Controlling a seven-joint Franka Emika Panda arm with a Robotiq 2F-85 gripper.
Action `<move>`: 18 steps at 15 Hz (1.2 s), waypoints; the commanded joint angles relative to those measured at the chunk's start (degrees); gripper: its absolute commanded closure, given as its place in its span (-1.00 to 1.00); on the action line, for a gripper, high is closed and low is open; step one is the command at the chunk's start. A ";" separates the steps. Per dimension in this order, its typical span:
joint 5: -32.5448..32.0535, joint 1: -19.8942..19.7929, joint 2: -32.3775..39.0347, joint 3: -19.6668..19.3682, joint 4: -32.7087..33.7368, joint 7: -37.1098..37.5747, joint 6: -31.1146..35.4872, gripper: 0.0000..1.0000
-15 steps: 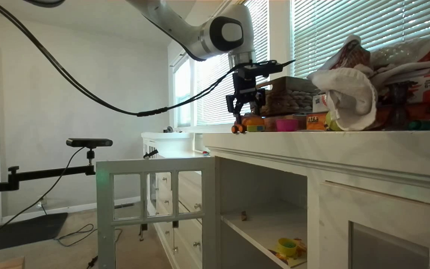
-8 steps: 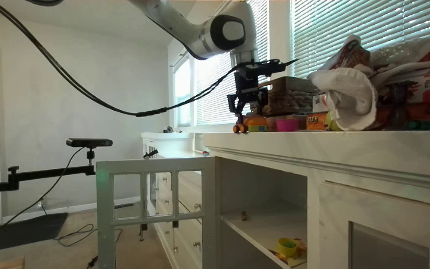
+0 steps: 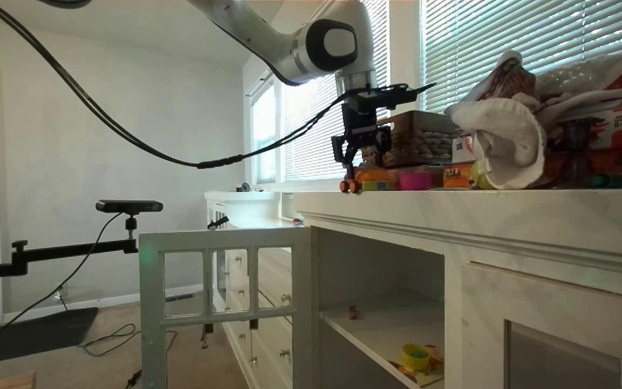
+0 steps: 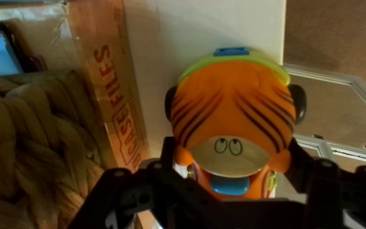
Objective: Move the orange toy car to the right
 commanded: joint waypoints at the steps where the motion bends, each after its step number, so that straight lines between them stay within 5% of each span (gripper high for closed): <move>1: 1.99 -0.27 -1.12 -0.08 -1.22 -0.92 0.79 -0.10; 18: 2.27 -0.70 -0.21 -0.13 0.18 -1.45 4.48 -0.10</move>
